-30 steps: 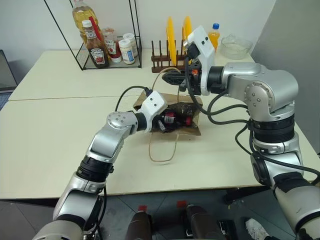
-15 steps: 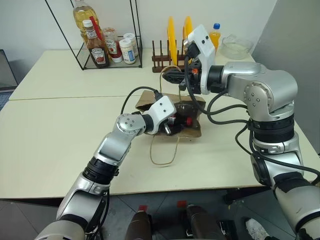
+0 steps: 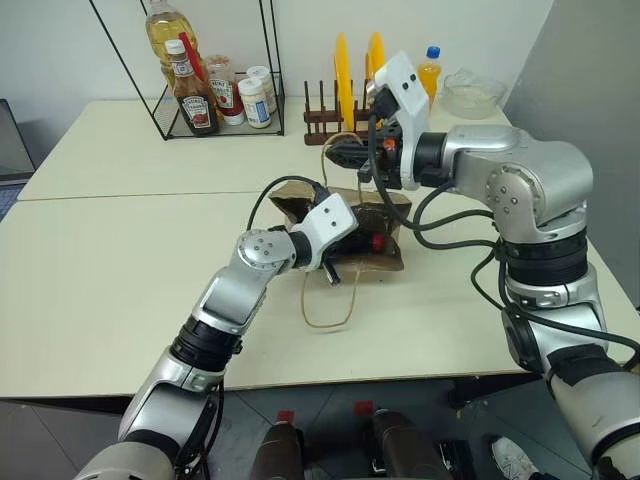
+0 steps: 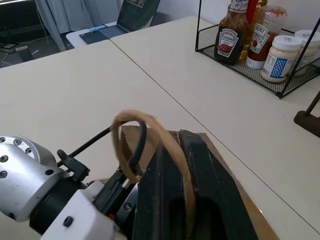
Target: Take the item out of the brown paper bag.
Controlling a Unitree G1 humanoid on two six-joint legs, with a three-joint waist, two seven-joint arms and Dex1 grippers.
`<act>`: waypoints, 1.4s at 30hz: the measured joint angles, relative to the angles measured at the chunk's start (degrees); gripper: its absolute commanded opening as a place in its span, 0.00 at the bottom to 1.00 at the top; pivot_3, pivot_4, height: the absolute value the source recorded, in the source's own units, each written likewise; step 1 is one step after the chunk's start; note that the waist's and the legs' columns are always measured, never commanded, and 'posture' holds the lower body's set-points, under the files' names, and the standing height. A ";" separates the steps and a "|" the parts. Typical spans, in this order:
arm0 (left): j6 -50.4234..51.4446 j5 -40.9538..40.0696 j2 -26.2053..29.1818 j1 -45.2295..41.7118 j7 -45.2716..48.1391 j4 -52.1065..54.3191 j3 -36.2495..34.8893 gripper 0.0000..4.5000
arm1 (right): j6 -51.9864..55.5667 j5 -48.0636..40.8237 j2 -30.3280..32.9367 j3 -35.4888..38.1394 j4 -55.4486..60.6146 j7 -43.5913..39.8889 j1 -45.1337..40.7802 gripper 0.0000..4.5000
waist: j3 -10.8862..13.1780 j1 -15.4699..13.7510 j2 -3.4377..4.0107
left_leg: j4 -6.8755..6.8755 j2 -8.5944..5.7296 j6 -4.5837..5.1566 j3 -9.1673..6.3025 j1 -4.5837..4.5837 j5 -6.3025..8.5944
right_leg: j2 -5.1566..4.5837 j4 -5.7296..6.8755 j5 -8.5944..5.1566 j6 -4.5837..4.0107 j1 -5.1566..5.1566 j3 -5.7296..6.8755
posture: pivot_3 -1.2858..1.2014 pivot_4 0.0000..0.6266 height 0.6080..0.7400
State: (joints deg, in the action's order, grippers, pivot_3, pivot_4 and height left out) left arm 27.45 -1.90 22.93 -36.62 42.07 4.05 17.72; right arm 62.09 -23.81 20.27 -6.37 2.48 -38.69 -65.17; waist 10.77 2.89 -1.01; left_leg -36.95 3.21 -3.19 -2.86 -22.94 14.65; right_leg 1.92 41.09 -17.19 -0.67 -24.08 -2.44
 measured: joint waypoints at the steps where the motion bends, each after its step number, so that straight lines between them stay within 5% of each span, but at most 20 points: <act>1: -0.67 -0.07 0.09 0.54 0.16 0.35 0.00 0.00 | -0.12 0.04 0.07 0.00 -0.12 0.00 0.09 0.00 | 0.00 -0.02 0.00 | 0.00 0.00 0.00 -0.01 0.00 0.00 | 0.00 0.00 0.00 0.00 0.00 0.01 | 0.52 0.24 1.00; 15: -15.38 6.88 2.97 0.47 2.35 -3.67 3.03 0.00 | -1.28 0.07 0.20 -0.51 -0.64 0.03 0.58 0.00 | 0.00 -0.10 0.00 | -0.01 -0.04 0.01 0.00 -0.01 0.00 | -0.01 -0.01 0.00 0.01 0.00 0.00 | 0.52 0.24 1.00; 30: 14.11 -3.50 -7.85 -5.61 -2.72 -5.04 -6.15 0.00 | -1.49 0.07 0.54 -0.59 -0.64 0.06 0.64 0.00 | 0.00 -0.14 0.00 | -0.02 -0.10 0.01 -0.04 -0.03 0.00 | -0.04 0.00 0.01 0.03 0.01 0.01 | 0.52 0.24 1.00; 42: 18.89 -3.69 -14.20 -6.86 -14.31 -8.98 -9.36 0.00 | -1.53 0.07 0.41 -0.70 -0.64 0.20 0.64 0.00 | 0.00 -0.19 0.00 | -0.02 -0.12 -0.02 -0.03 -0.03 -0.02 | -0.08 0.00 0.03 0.06 0.02 0.00 | 0.52 0.24 1.00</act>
State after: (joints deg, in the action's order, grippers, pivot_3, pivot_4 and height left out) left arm 46.34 -5.59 8.73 -43.48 27.76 -4.93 8.36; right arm 60.56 -23.74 20.68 -7.07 1.84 -38.49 -64.53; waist 10.77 2.69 -1.02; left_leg -36.97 3.09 -3.21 -2.90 -22.96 14.63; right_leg 1.83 41.09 -17.16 -0.61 -24.06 -2.44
